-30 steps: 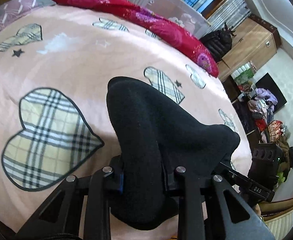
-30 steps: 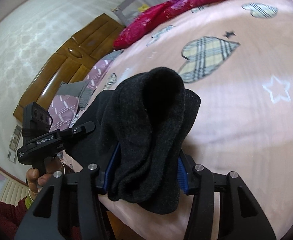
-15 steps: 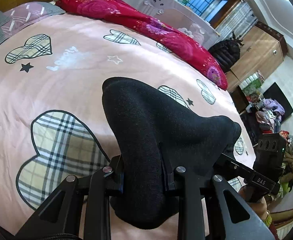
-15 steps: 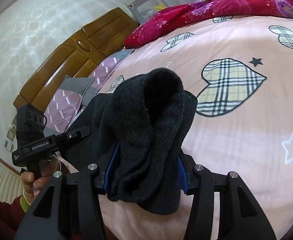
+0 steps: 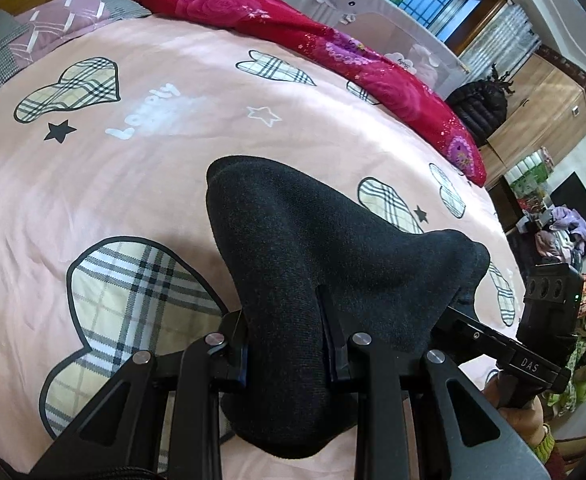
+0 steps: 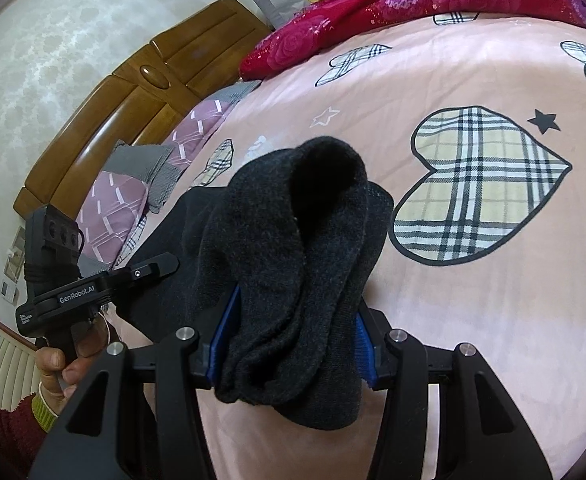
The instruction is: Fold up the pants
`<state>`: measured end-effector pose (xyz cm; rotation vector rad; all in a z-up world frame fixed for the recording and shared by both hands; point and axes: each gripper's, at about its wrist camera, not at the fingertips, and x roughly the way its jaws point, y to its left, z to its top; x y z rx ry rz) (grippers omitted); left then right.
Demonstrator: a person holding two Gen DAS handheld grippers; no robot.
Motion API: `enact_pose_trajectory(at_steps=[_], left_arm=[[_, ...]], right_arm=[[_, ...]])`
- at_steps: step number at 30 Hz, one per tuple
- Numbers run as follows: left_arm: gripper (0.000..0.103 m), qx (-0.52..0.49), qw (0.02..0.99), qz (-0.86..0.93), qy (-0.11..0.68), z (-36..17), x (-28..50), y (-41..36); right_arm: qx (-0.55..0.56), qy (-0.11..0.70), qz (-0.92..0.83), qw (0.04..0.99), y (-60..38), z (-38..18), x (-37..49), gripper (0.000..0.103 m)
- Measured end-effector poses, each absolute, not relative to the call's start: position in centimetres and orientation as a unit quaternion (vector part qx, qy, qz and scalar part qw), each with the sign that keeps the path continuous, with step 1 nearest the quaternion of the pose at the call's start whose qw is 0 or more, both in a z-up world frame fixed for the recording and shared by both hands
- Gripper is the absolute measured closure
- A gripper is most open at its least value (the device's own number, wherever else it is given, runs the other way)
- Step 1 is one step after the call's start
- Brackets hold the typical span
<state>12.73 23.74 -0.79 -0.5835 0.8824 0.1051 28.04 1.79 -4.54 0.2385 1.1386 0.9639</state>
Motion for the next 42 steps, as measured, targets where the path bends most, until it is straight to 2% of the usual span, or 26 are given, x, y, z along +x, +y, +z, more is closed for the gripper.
enact_pose_trajectory(at_steps=[12, 17, 23, 30, 38, 42], left_arm=[[0.075, -0.280, 0.851, 0.054, 0.441, -4.2, 13.3, 25.2], [0.056, -0.269, 0.851, 0.053, 0.449, -4.9, 13.0, 25.3], [0.046, -0.256, 0.852, 0.059, 0.453, -5.4, 12.5, 25.2], [0.042, -0.260, 0.850, 0.068, 0.454, -5.5, 12.1, 25.3], [0.032, -0.249, 0.856, 0.095, 0.444, -3.7, 10.2, 25.0], [0.031, -0.238, 0.860, 0.104, 0.440, -2.9, 9.0, 24.4]], right_arm=[[0.100, 0.544, 0.430, 0.714, 3.7, -6.9, 29.0, 0.048], [0.098, 0.558, 0.409, 0.715, 3.4, -8.1, 29.5, 0.039], [0.152, 0.554, 0.381, 0.724, 0.1, -9.3, 30.4, 0.030], [0.166, 0.554, 0.367, 0.728, -1.5, -10.0, 30.2, 0.026], [0.159, 0.533, 0.364, 0.747, -1.8, -7.6, 29.0, 0.026], [0.146, 0.522, 0.365, 0.757, -1.6, -6.2, 27.9, 0.022]])
